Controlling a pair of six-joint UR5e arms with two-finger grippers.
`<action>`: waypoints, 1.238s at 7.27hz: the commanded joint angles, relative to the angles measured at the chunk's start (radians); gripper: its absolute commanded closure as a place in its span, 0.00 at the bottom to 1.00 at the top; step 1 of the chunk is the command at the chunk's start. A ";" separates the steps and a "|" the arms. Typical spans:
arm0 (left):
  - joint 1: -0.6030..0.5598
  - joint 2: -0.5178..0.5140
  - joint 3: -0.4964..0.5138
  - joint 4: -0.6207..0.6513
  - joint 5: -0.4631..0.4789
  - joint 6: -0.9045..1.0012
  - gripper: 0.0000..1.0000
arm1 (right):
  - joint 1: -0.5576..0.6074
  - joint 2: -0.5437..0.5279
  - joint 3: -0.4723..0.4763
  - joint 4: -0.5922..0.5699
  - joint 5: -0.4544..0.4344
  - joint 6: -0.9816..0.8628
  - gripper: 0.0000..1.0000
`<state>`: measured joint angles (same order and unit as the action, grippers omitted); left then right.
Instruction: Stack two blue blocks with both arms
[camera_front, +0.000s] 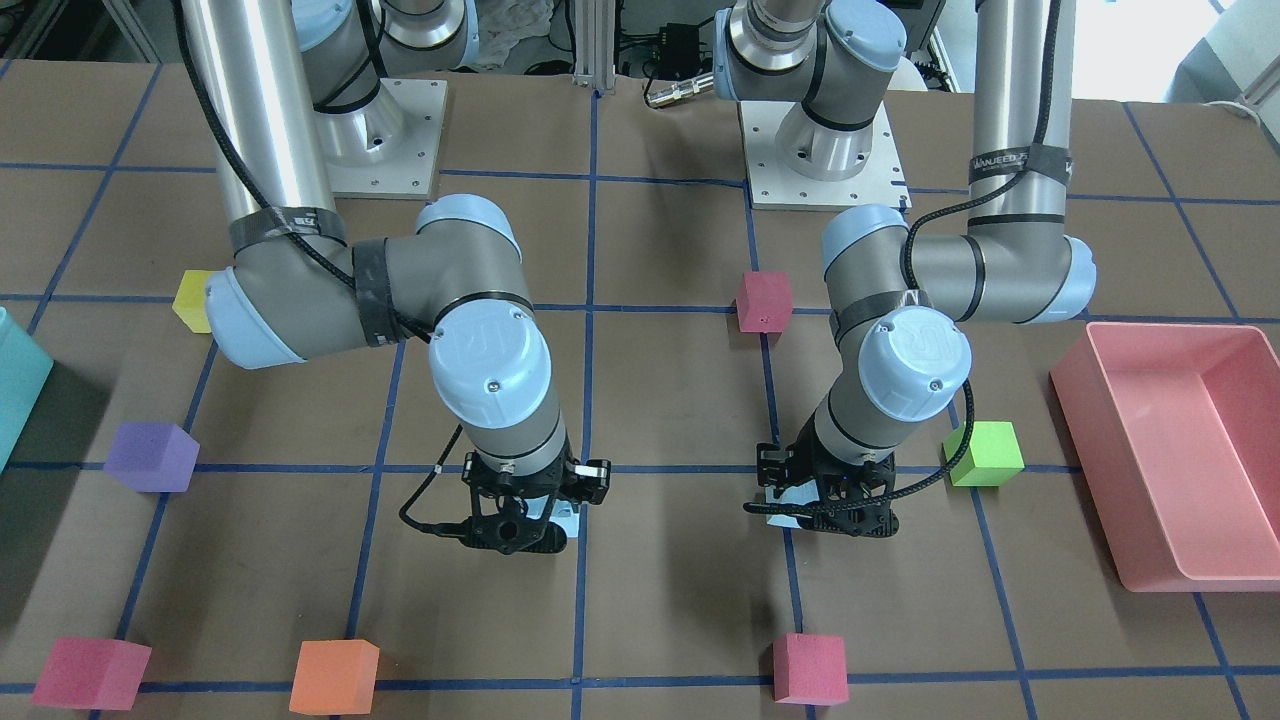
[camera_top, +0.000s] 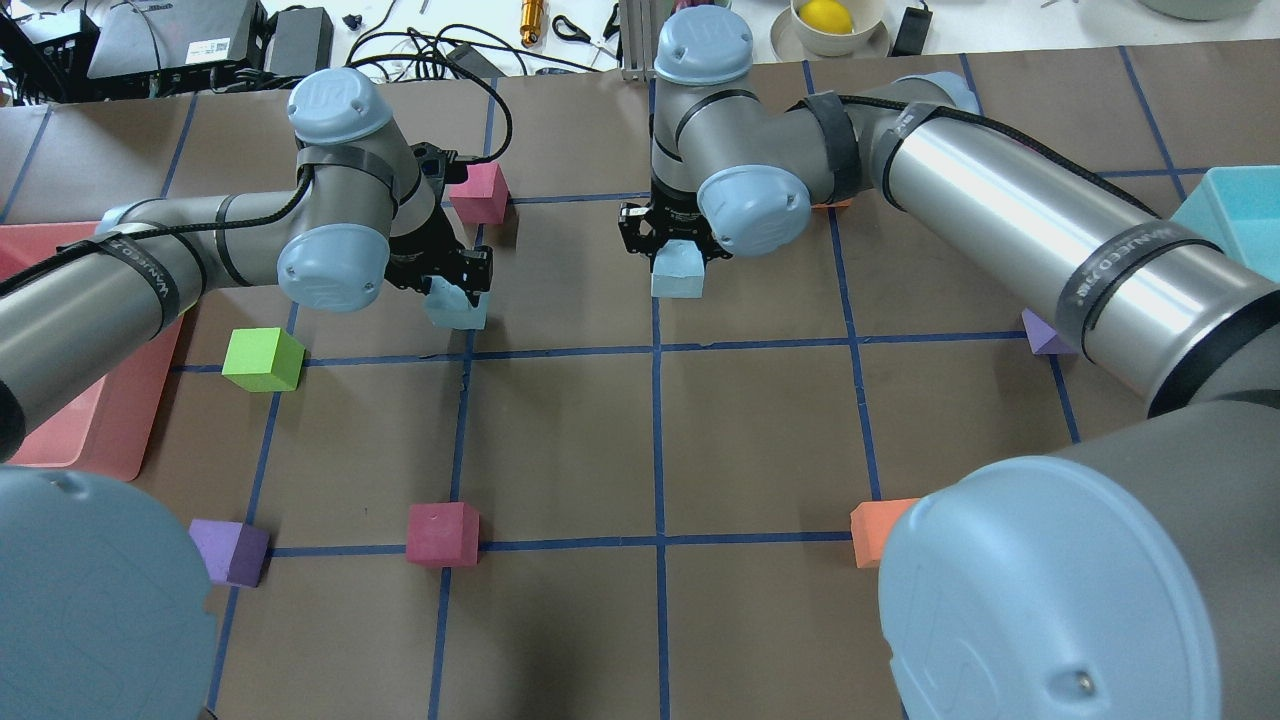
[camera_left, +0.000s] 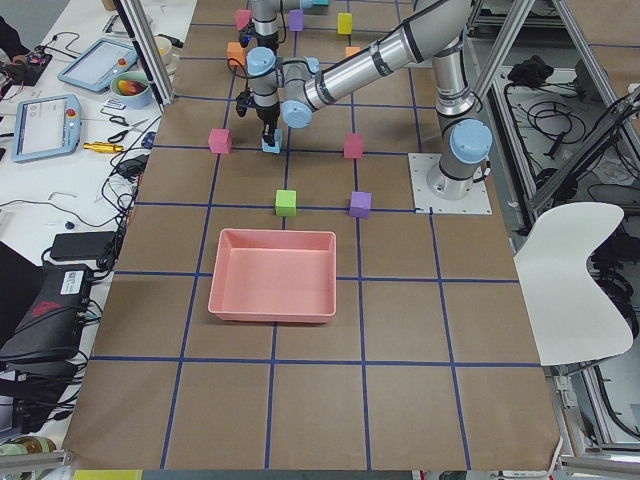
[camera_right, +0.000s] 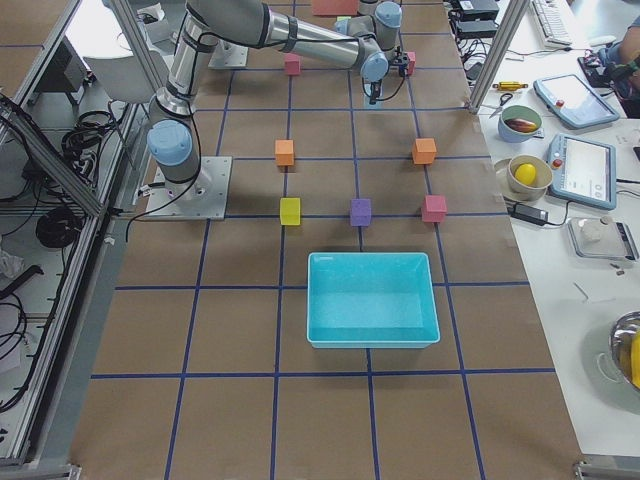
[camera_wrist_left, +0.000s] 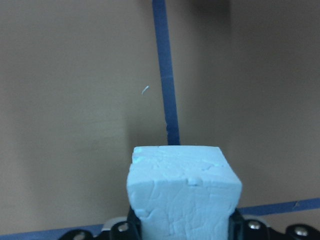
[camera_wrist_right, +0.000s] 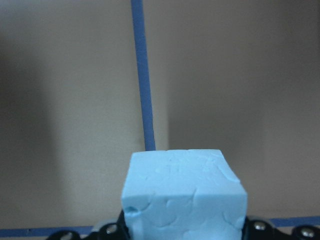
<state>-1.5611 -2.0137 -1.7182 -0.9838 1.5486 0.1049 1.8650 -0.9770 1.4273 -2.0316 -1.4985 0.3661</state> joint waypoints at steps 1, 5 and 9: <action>-0.001 -0.008 0.046 -0.042 0.001 -0.014 0.90 | 0.014 0.036 -0.004 -0.019 0.000 -0.003 1.00; -0.005 -0.020 0.203 -0.242 0.001 -0.033 0.92 | 0.022 0.073 -0.004 -0.055 0.003 0.005 1.00; -0.070 -0.017 0.246 -0.254 0.002 -0.097 0.91 | 0.028 0.090 -0.004 -0.056 0.009 0.011 0.78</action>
<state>-1.6172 -2.0342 -1.4848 -1.2287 1.5503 0.0169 1.8924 -0.8957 1.4235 -2.0872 -1.4900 0.3769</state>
